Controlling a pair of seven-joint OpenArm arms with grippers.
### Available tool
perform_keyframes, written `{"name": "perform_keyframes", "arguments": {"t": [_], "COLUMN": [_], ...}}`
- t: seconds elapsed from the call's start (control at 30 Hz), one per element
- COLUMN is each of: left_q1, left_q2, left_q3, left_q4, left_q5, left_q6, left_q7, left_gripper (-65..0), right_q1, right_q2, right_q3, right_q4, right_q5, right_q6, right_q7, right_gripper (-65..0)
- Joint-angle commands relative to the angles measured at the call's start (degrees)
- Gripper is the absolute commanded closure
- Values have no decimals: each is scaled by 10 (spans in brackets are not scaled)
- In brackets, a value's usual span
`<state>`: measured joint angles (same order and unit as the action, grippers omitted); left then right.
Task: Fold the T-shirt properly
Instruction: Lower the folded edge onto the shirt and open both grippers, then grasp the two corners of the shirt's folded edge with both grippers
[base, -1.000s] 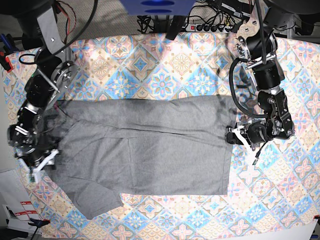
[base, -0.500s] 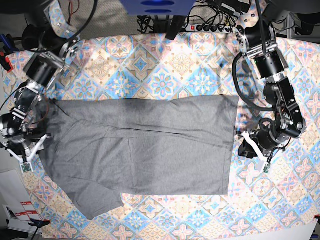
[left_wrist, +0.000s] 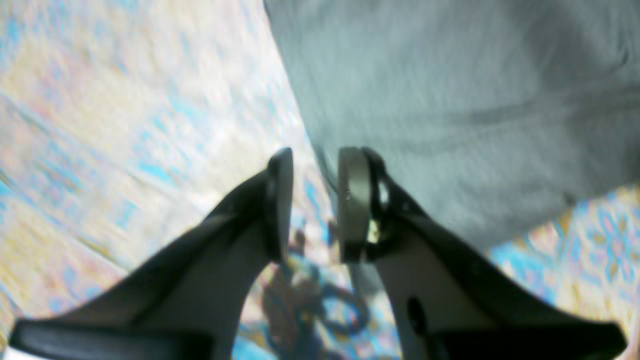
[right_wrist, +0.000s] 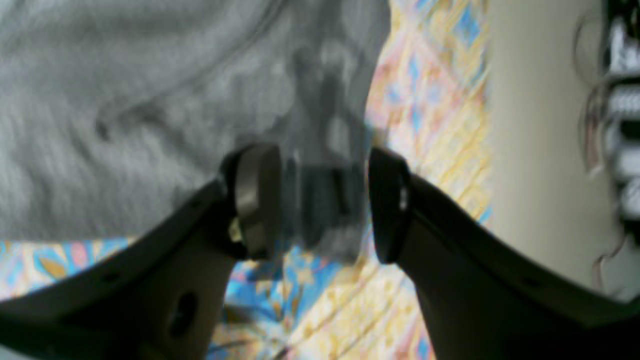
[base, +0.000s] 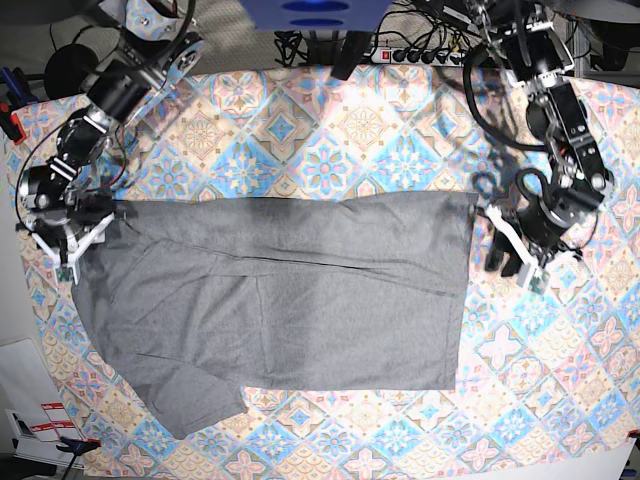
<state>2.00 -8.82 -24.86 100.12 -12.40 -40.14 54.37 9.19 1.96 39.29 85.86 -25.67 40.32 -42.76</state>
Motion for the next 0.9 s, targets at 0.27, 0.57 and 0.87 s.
{"name": "perform_keyframes", "arguments": {"t": [0.27,0.57,0.87], "left_q1": [0,-69,-95], "left_q2": [15,11,17], "left_q3": [-80,-81,-75], "left_q4": [12,-192,-260], "left_q5": [-14,-17,-17], "left_q6": [1,1,1], "left_q7": [118,121,92], "left_gripper": [-382,-394,-395], "right_q1": [-33,-35,-42], "right_q2": [5,5,5], "right_q3": [6,7,7], "right_q4": [24,24,24], "right_q5": [2,2,2], "right_q6": [-3,-3,-3], "right_q7": [8,7,7], "right_gripper": [-278,-278,-278]}}
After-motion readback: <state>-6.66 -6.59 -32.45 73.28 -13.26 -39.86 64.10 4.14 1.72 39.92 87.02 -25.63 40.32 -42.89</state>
